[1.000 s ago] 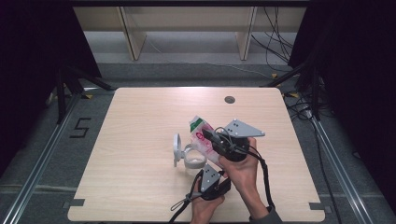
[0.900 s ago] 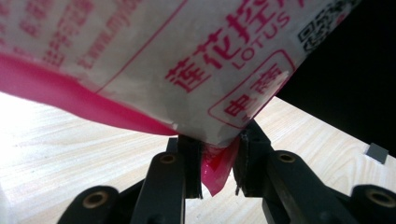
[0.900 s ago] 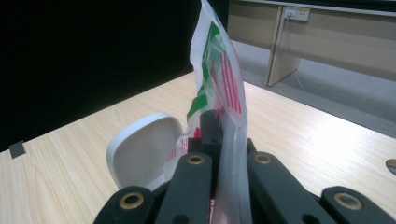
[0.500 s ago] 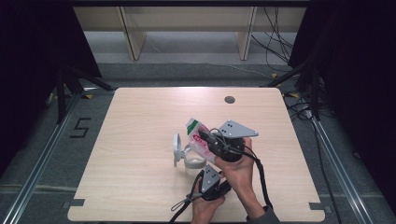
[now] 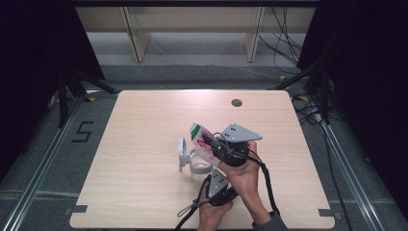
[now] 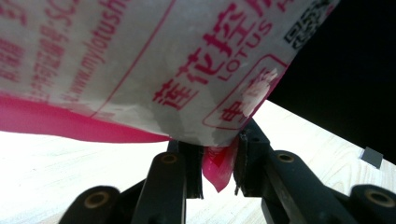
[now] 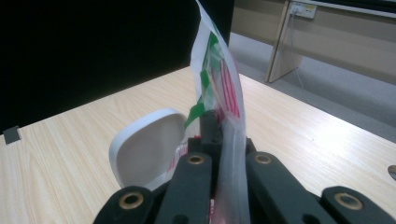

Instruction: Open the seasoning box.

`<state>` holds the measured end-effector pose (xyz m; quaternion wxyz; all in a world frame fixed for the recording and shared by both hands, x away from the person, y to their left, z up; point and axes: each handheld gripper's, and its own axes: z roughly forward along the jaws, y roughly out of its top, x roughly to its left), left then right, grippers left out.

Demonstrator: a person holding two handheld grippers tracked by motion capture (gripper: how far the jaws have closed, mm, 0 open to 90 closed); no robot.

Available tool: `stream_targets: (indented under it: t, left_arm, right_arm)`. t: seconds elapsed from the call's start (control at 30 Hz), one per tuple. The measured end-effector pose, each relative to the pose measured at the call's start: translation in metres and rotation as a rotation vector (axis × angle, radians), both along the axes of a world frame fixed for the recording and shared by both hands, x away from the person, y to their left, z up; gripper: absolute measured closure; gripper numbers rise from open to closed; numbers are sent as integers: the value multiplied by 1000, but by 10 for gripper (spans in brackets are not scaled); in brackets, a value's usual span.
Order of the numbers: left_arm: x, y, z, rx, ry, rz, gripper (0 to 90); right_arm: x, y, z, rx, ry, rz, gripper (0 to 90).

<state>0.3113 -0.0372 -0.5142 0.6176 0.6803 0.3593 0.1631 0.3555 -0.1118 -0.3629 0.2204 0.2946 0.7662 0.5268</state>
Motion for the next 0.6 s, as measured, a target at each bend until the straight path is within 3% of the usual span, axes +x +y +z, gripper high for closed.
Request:
stream_targets:
  t: [0.03, 0.1, 0.17, 0.2, 0.33, 0.47, 0.6]
  left_arm:
    - [0, 0, 0, -1, 0, -3, 749]
    - [1, 0, 0, -4, 2, -7, 749]
    - [0, 0, 0, -1, 0, -4, 749]
    - [1, 0, 0, -3, 0, -5, 749]
    - [1, -1, 0, -7, 0, -5, 750]
    - [1, -1, 1, -5, 8, -8, 750]
    - [2, -3, 2, -6, 6, -19, 751]
  right_arm:
    - [1, -1, 0, -23, 1, 4, 900]
    - [0, 1, 0, -13, 6, 1, 900]
    - [2, 1, 0, -36, -30, 15, 900]
    - [1, 2, 0, -27, -2, 10, 900]
    - [1, 2, 0, -39, -4, 19, 900]
    - [1, 3, 0, -18, 14, 21, 900]
    - [1, 3, 0, -46, -9, 8, 900]
